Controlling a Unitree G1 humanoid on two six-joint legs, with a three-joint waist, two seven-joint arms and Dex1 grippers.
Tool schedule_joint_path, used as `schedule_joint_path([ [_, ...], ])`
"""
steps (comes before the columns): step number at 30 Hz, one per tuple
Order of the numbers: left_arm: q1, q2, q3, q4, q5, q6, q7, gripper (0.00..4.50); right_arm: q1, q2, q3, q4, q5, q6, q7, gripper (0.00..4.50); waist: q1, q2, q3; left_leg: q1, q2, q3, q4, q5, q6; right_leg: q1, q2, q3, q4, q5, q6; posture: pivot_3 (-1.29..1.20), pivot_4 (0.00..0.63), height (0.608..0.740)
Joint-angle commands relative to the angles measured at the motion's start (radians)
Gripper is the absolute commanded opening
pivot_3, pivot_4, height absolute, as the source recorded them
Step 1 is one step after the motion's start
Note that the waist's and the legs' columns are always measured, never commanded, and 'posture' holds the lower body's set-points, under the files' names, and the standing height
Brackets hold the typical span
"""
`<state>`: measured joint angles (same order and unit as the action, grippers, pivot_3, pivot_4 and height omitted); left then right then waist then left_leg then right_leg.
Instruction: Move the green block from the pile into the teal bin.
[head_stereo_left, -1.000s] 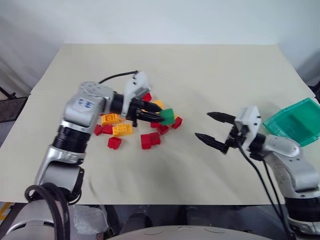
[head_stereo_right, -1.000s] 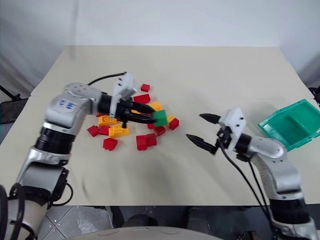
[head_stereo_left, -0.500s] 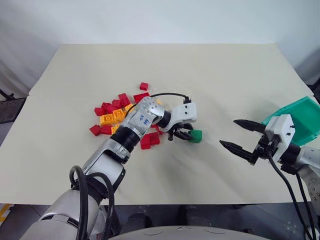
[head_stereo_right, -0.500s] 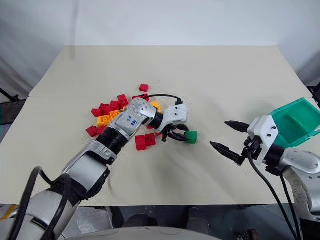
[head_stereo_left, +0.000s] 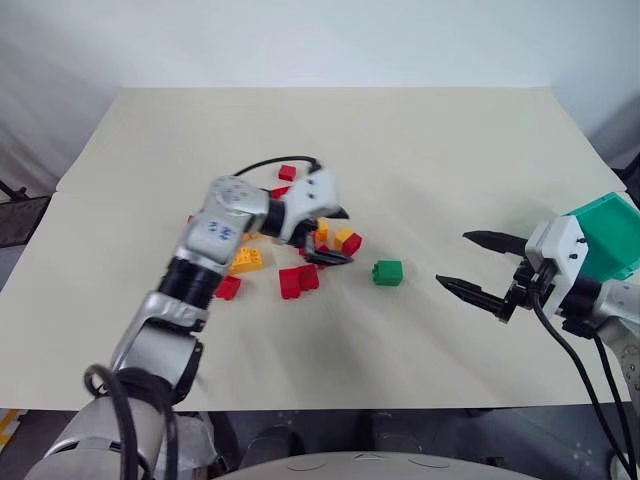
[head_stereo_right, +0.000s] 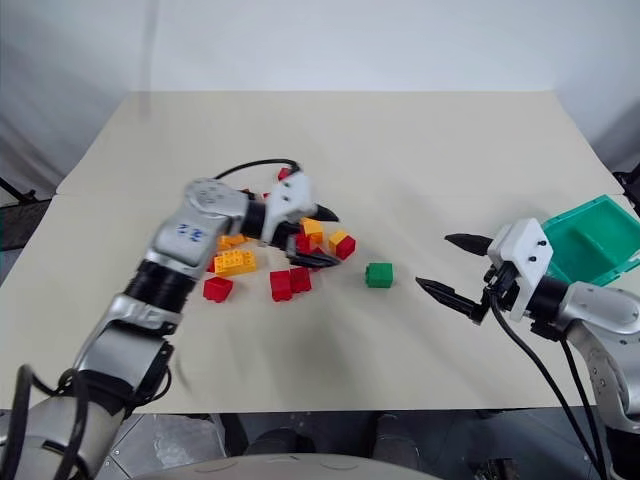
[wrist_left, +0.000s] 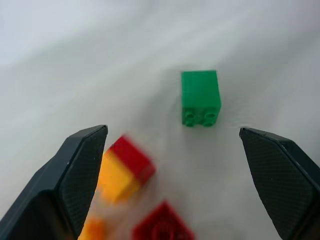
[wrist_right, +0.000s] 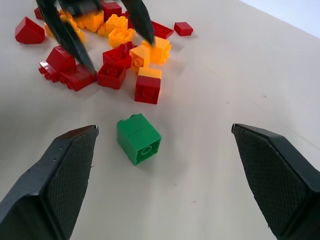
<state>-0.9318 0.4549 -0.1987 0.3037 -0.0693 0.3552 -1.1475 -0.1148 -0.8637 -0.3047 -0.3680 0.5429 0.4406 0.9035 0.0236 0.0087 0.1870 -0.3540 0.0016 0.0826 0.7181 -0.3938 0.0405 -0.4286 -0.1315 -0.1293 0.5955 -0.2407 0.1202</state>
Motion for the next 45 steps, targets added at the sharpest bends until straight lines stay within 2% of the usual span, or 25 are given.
schedule_joint_path([
  [1,0.091,0.105,0.095,-0.102,-0.054,0.035,-0.011,4.49,-0.027,-0.067,-0.031,0.08,-0.021,-0.01,0.05,4.5,0.0,0.0,0.0,0.0,0.0,0.0,0.0,0.0,0.0,0.0,0.0,0.0,0.0,0.0,0.0,0.0,0.15,0.74],
  [4,0.174,0.151,0.159,-0.165,-0.113,0.032,-0.012,4.49,-0.025,-0.113,-0.054,0.121,-0.013,-0.022,0.11,4.5,0.006,0.0,0.0,0.0,0.0,-0.001,0.0,0.0,0.0,0.001,-0.001,-0.001,0.0,0.0,0.0,0.0,0.15,0.74],
  [7,0.323,0.21,0.265,-0.239,-0.239,0.025,-0.101,4.49,0.004,-0.194,-0.085,0.172,-0.029,-0.024,0.191,4.5,0.009,0.0,0.0,-0.002,-0.001,-0.004,0.002,0.0,0.001,0.001,-0.002,-0.003,-0.001,0.0,0.001,0.0,0.15,0.74],
  [10,0.436,0.254,0.341,-0.29,-0.296,0.003,-0.115,4.49,0.001,-0.253,-0.099,0.199,-0.026,-0.008,0.237,4.5,0.001,0.0,0.0,-0.002,-0.001,-0.003,0.001,0.0,0.001,0.001,-0.002,-0.003,-0.002,0.001,0.001,0.0,0.15,0.74],
  [14,0.544,0.251,0.43,-0.349,-0.373,-0.051,-0.106,4.49,-0.085,-0.275,-0.011,0.179,-0.025,0.043,0.235,4.5,-0.002,0.0,0.0,-0.001,0.001,-0.003,0.002,0.0,0.001,0.002,-0.002,-0.002,-0.001,0.001,0.001,0.0,0.15,0.74],
  [18,0.61,0.241,0.445,-0.381,-0.411,-0.125,-0.127,4.49,-0.179,-0.265,0.099,0.156,-0.037,0.083,0.246,4.5,0.0,0.0,0.0,0.001,0.0,-0.003,0.002,-0.001,0.0,0.003,-0.003,-0.001,-0.001,0.001,0.0,0.0,0.15,0.74],
  [22,0.641,0.238,0.439,-0.39,-0.428,-0.157,-0.121,4.49,-0.3,-0.225,0.251,0.151,-0.066,0.105,0.27,4.5,-0.002,0.0,0.0,0.001,0.0,-0.003,0.002,-0.001,0.0,0.003,-0.002,-0.002,-0.001,0.001,0.0,0.0,0.15,0.74],
  [26,0.67,0.21,0.429,-0.388,-0.442,-0.217,-0.134,4.49,-0.464,-0.116,0.423,0.251,-0.167,0.065,0.294,4.5,-0.008,0.0,0.0,0.001,0.0,-0.002,0.002,-0.001,0.0,0.002,-0.002,-0.001,-0.001,0.001,0.0,0.0,0.15,0.74],
  [32,0.698,0.197,0.421,-0.386,-0.45,-0.251,-0.127,4.49,-0.606,-0.015,0.594,0.445,-0.321,-0.004,0.352,4.5,-0.012,0.001,0.0,-0.001,0.0,-0.003,0.001,-0.001,0.0,0.001,-0.002,-0.003,-0.002,0.001,0.0,0.0,0.15,0.74],
  [35,0.722,0.195,0.418,-0.396,-0.436,-0.272,-0.106,4.49,-0.673,0.107,0.643,0.578,-0.379,-0.052,0.322,4.5,-0.027,0.0,0.0,-0.001,0.0,-0.002,0.001,-0.001,0.0,0.002,-0.002,-0.003,-0.002,0.001,0.0,0.0,0.15,0.74],
  [39,0.726,0.191,0.414,-0.406,-0.445,-0.276,-0.085,4.49,-0.691,0.157,0.65,0.624,-0.412,-0.067,0.335,4.5,-0.025,0.002,0.001,-0.001,0.001,-0.003,0.0,-0.001,0.0,0.0,-0.001,-0.004,-0.002,0.001,0.0,0.0,0.15,0.74],
  [42,0.727,0.189,0.41,-0.414,-0.451,-0.276,-0.072,4.5,-0.682,0.166,0.638,0.614,-0.421,-0.058,0.325,3.89,-0.026,0.002,0.001,-0.001,0.0,-0.003,0.0,-0.001,0.0,0.001,-0.002,-0.004,-0.002,0.001,0.0,0.0,0.15,0.74],
  [45,0.721,0.189,0.405,-0.412,-0.455,-0.274,-0.068,4.5,-0.665,0.164,0.605,0.59,-0.413,-0.05,0.298,2.91,-0.027,0.002,0.001,-0.001,0.0,-0.003,0.0,-0.001,0.0,0.001,-0.002,-0.004,-0.002,0.001,0.0,0.0,0.15,0.74],
])
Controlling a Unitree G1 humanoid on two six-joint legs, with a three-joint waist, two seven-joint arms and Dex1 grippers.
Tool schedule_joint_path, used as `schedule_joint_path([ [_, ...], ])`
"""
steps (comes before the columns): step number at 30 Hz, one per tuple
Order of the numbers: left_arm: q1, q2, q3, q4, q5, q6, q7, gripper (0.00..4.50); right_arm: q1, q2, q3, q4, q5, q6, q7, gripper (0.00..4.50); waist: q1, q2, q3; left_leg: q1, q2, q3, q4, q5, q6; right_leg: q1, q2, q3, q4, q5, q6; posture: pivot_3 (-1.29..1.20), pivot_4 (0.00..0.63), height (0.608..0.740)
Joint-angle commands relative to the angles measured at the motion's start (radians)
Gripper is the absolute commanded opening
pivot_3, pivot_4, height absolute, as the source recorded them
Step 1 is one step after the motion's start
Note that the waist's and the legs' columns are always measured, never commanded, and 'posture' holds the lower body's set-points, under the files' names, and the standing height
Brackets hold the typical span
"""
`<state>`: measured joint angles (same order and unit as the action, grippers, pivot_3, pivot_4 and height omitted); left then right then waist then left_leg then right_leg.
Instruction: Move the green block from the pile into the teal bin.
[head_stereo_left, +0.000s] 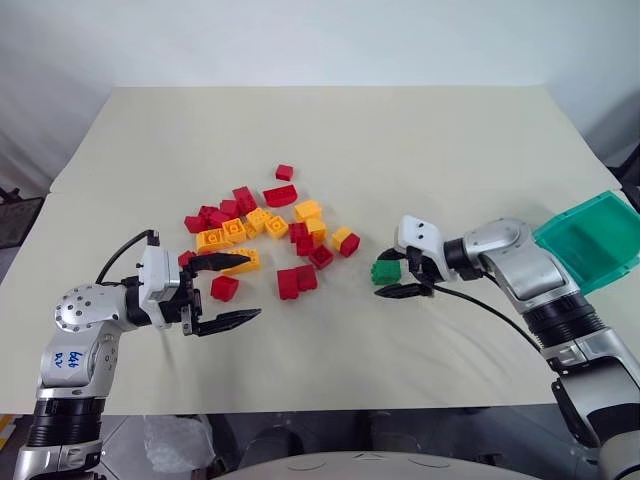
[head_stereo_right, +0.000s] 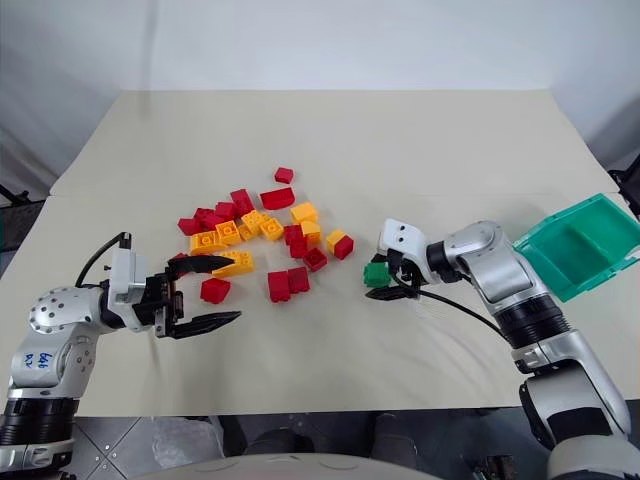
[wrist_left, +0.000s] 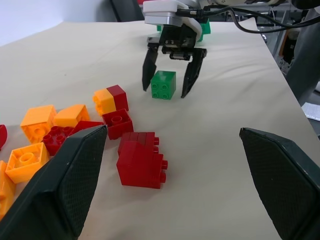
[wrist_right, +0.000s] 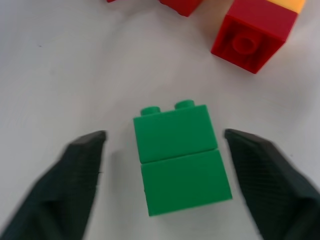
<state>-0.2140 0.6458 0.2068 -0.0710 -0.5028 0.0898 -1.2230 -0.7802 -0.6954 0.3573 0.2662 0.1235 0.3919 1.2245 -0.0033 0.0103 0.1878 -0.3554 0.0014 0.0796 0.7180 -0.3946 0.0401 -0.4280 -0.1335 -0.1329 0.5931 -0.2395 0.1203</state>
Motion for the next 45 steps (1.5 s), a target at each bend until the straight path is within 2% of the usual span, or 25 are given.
schedule_joint_path([
  [1,-0.002,-0.003,-0.004,-0.035,-0.021,-0.006,0.011,4.5,0.005,-0.005,-0.07,-0.055,0.009,0.006,-0.034,2.56,-0.001,0.0,0.0,0.0,0.0,0.0,0.0,0.0,0.0,0.0,0.0,0.0,0.0,0.0,0.0,0.0,0.15,0.74],
  [4,-0.034,-0.008,-0.025,-0.028,-0.016,0.04,0.05,4.5,0.039,-0.017,-0.133,-0.132,0.036,0.05,-0.071,1.51,0.001,0.0,0.0,0.0,0.001,0.0,0.0,0.0,0.0,0.0,0.0,0.0,0.0,0.0,0.0,0.0,0.15,0.74],
  [13,-0.155,-0.042,-0.121,0.029,0.035,0.068,0.095,4.5,0.196,-0.093,-0.432,-0.404,0.146,0.22,-0.221,1.47,0.005,0.0,0.0,0.0,0.0,0.0,0.0,0.0,0.0,0.0,0.0,0.0,0.0,0.0,0.0,0.0,0.15,0.74],
  [17,-0.209,-0.08,-0.175,0.048,0.055,0.062,0.095,4.5,0.297,-0.155,-0.618,-0.457,0.171,0.253,-0.293,1.47,0.015,0.0,0.0,0.0,-0.001,0.001,0.0,0.0,0.0,0.0,0.0,0.0,0.0,0.0,0.0,0.0,0.15,0.74],
  [21,-0.287,-0.147,-0.233,0.066,0.051,0.065,0.086,4.5,0.435,-0.244,-0.82,-0.413,0.108,0.251,-0.393,1.47,0.03,0.0,0.0,0.0,-0.002,0.003,0.0,0.0,0.0,0.0,0.001,0.001,0.0,0.0,0.0,0.0,0.15,0.74],
  [24,-0.324,-0.181,-0.253,0.09,0.053,0.071,0.087,4.5,0.489,-0.286,-0.87,-0.341,0.079,0.201,-0.427,1.47,0.028,0.0,0.0,0.0,-0.002,0.01,0.0,0.0,0.0,0.001,0.001,0.001,0.0,0.0,0.001,0.0,0.15,0.74],
  [27,-0.353,-0.21,-0.272,0.115,0.069,0.066,0.093,4.5,0.481,-0.315,-0.888,-0.236,0.048,0.156,-0.483,1.47,0.021,0.0,0.0,0.002,-0.002,0.013,0.0,0.0,0.0,0.001,0.001,0.003,0.0,0.0,0.001,0.0,0.15,0.74],
  [32,-0.426,-0.237,-0.302,0.197,0.121,0.061,0.12,4.5,0.367,-0.323,-0.79,0.01,-0.008,0.084,-0.566,1.47,0.009,0.001,0.0,0.003,-0.002,0.014,-0.001,0.001,0.001,0.001,0.002,0.005,0.001,0.0,0.001,0.0,0.15,0.74],
  [33,-0.434,-0.24,-0.303,0.208,0.125,0.054,0.12,4.5,0.334,-0.312,-0.772,0.059,-0.016,0.073,-0.585,2.2,0.005,0.001,0.0,0.003,-0.002,0.014,-0.001,0.001,0.001,0.001,0.002,0.005,0.001,0.0,0.001,0.0,0.15,0.74],
  [37,-0.442,-0.244,-0.298,0.223,0.132,0.036,0.112,4.5,0.293,-0.309,-0.724,0.164,-0.037,-0.004,-0.608,3.48,0.002,0.001,0.0,0.003,0.0,0.013,-0.002,0.001,0.001,0.0,0.002,0.004,0.0,0.0,0.001,0.0,0.15,0.74],
  [40,-0.438,-0.232,-0.292,0.215,0.139,0.053,0.127,4.5,0.297,-0.317,-0.716,0.149,-0.028,-0.016,-0.604,4.47,0.005,0.001,0.0,0.002,0.0,0.013,-0.003,0.001,0.001,0.0,0.001,0.004,-0.001,0.0,0.001,0.0,0.15,0.74],
  [42,-0.431,-0.224,-0.277,0.203,0.135,0.069,0.147,4.5,0.319,-0.33,-0.728,0.097,-0.009,-0.019,-0.579,4.47,0.005,0.001,0.0,0.001,0.0,0.012,-0.002,0.001,0.001,0.0,0.001,0.004,-0.001,0.001,0.001,0.0,0.15,0.74],
  [45,-0.416,-0.205,-0.241,0.175,0.115,0.105,0.18,4.5,0.387,-0.336,-0.773,-0.075,0.103,0.002,-0.443,4.47,0.005,0.002,0.0,0.001,0.001,0.012,-0.002,0.001,0.001,0.0,0.001,0.003,-0.001,0.001,0.001,0.0,0.15,0.74],
])
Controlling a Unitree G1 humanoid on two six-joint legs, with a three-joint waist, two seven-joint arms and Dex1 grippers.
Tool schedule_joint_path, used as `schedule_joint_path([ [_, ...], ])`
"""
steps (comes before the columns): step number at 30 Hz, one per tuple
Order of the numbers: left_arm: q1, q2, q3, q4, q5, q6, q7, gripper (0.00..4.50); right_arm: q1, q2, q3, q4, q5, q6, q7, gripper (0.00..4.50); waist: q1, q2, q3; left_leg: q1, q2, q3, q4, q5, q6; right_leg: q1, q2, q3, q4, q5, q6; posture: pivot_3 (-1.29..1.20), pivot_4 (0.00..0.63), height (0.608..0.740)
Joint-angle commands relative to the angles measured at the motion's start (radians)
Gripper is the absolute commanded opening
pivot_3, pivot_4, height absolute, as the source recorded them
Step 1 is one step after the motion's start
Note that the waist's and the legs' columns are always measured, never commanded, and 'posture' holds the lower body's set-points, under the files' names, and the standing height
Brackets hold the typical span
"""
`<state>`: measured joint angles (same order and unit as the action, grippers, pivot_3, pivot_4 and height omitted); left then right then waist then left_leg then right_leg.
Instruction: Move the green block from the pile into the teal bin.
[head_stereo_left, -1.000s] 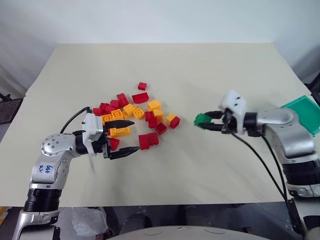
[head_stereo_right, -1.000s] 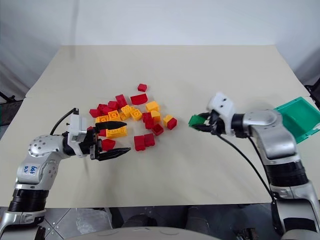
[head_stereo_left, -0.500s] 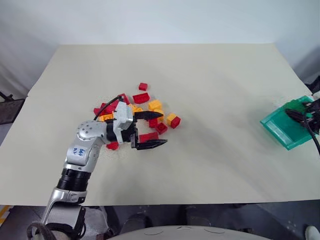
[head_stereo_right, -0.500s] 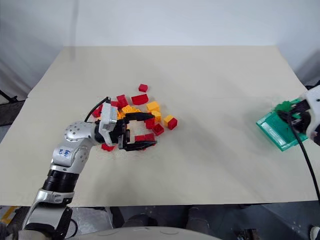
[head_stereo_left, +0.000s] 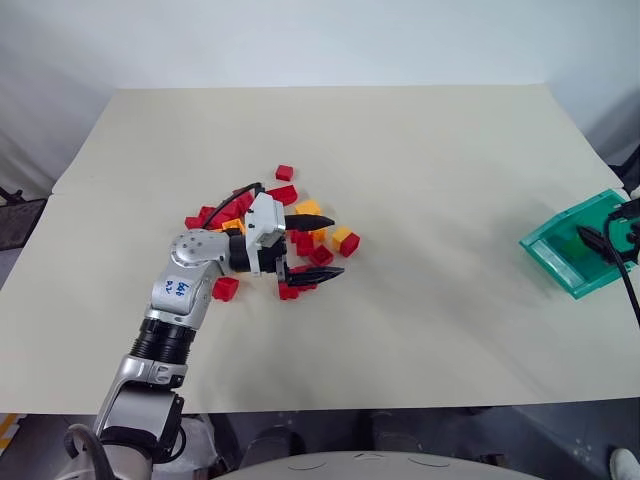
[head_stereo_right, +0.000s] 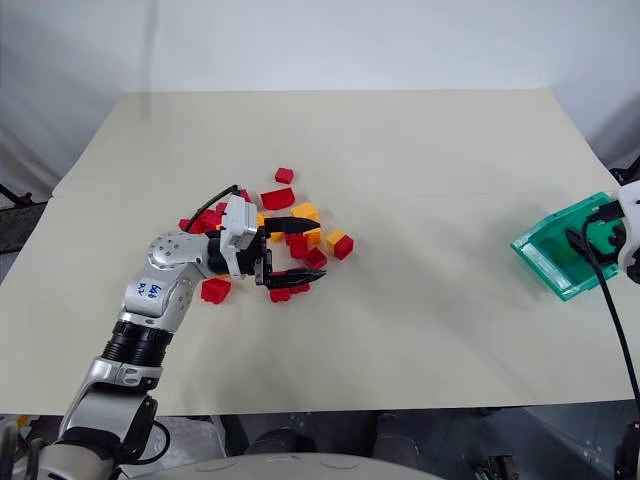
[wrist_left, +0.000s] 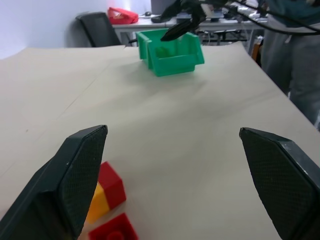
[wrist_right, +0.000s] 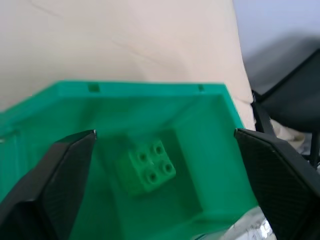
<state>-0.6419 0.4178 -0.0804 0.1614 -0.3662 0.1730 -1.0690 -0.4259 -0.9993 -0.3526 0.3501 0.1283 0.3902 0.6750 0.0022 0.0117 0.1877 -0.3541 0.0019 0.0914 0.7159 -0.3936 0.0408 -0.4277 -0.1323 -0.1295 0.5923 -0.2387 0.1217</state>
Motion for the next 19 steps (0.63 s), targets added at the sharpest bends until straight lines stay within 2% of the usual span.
schedule_joint_path([
  [1,0.015,0.029,0.058,-0.063,-0.035,0.029,0.022,4.5,0.056,-0.028,-0.074,-0.213,0.14,0.022,0.15,4.47,0.0,0.0,0.0,0.0,0.0,0.0,0.0,0.0,0.0,0.0,0.0,0.0,0.0,0.0,0.0,0.0,0.15,0.74],
  [5,0.047,0.098,0.121,-0.078,-0.089,0.048,-0.037,4.5,0.141,-0.022,-0.066,-0.37,0.262,0.071,0.299,4.47,0.0,0.0,0.0,0.0,0.0,-0.001,0.001,0.0,0.0,0.0,0.0,0.0,0.0,0.0,0.0,0.0,0.15,0.74],
  [9,0.146,0.277,0.226,-0.067,-0.099,0.077,-0.083,4.5,0.153,-0.01,-0.009,-0.371,0.324,0.005,0.464,4.47,-0.007,0.0,0.0,0.002,0.0,-0.002,0.0,0.0,0.0,0.0,0.0,0.002,0.0,0.0,0.0,0.0,0.15,0.74],
  [13,0.295,0.396,0.334,-0.082,-0.114,0.078,-0.11,4.5,0.098,0.023,0.103,-0.262,0.267,-0.191,0.589,4.47,-0.007,0.0,0.001,0.003,0.0,-0.003,0.0,0.0,0.0,0.0,0.0,0.003,0.0,0.0,0.0,0.0,0.15,0.74],
  [19,0.456,0.453,0.476,-0.096,-0.153,0.049,-0.14,4.5,-0.027,0.064,0.22,-0.086,0.203,-0.335,0.667,4.47,-0.002,0.001,0.001,0.002,-0.001,-0.007,0.001,0.0,0.0,0.0,-0.002,0.002,0.0,0.0,0.001,0.0,0.15,0.74],
])
